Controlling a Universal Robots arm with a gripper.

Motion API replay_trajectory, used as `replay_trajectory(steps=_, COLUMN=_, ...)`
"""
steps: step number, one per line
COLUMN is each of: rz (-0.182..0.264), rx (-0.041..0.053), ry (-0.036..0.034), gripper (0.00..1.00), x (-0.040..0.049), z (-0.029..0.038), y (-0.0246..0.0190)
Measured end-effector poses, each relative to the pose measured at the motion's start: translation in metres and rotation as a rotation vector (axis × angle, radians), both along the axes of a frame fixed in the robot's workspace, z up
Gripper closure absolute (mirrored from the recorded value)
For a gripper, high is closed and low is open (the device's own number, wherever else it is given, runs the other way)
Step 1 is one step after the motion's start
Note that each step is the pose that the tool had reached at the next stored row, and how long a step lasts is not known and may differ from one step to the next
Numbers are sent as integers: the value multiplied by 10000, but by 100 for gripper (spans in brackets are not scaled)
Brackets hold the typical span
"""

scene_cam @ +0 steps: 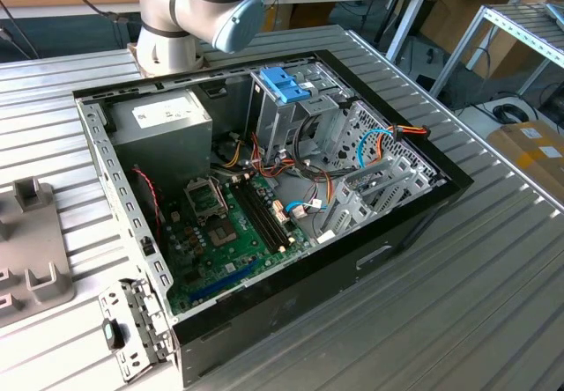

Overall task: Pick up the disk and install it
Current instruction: 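Pick up the disk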

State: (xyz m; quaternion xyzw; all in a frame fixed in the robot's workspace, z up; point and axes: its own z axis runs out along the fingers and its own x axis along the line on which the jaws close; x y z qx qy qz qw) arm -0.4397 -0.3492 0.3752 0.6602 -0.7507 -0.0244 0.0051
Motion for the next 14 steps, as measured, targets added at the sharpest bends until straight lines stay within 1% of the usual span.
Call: replay_trajectory(steps=14, rz=-1, rx=0, ry=0, gripper=52, x=-28, z=-25, y=13)
